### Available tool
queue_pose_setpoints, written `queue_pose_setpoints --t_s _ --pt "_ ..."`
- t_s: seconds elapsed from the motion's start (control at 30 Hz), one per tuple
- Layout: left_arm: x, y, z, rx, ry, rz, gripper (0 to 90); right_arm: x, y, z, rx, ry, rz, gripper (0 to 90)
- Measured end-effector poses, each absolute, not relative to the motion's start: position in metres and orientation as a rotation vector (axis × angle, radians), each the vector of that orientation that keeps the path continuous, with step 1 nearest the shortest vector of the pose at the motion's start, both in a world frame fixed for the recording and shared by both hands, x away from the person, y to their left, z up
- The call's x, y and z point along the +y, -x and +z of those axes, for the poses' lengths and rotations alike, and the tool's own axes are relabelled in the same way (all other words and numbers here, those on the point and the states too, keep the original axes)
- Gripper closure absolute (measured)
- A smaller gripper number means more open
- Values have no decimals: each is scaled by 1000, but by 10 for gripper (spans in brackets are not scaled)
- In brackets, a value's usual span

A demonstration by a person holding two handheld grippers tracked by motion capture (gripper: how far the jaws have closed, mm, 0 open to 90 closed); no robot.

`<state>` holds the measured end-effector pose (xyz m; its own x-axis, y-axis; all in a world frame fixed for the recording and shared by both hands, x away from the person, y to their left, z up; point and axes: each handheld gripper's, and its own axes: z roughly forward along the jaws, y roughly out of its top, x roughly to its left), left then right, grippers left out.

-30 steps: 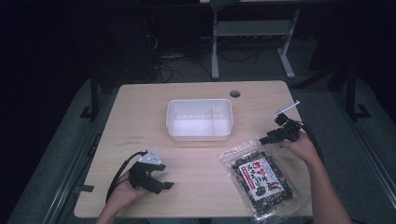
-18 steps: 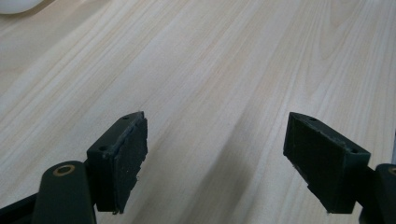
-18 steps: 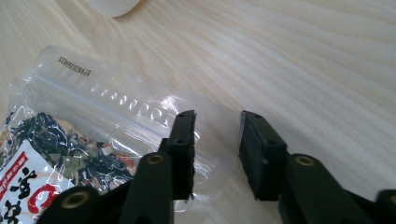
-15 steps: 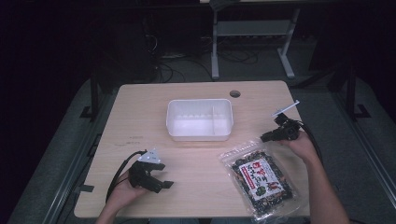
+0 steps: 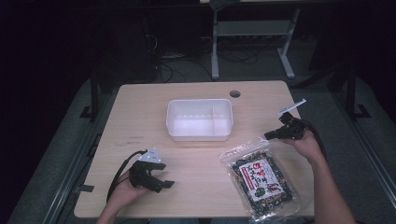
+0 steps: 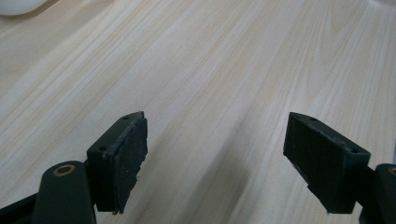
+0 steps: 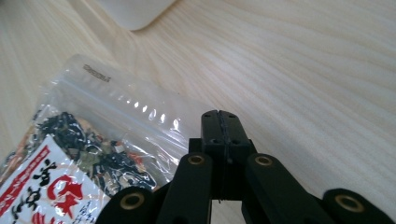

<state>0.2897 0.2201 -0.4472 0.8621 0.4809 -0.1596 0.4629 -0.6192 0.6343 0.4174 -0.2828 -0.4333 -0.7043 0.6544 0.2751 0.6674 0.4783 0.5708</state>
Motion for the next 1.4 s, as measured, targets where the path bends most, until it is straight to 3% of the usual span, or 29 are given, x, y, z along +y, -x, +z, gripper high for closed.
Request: queue_pose_setpoints --t_s 0.37,0.87,1.4 --pt "194 -289 -444 621 -2336 10 211 -292 -399 -405 -2717 1183 -1160 900" --pt "118 -294 -446 492 -2331 -93 231 -286 -381 -345 -2800 1072 -1320 900" --pt "38 -307 -456 501 -2121 -289 246 -276 -372 -301 -2856 1006 -1407 900"
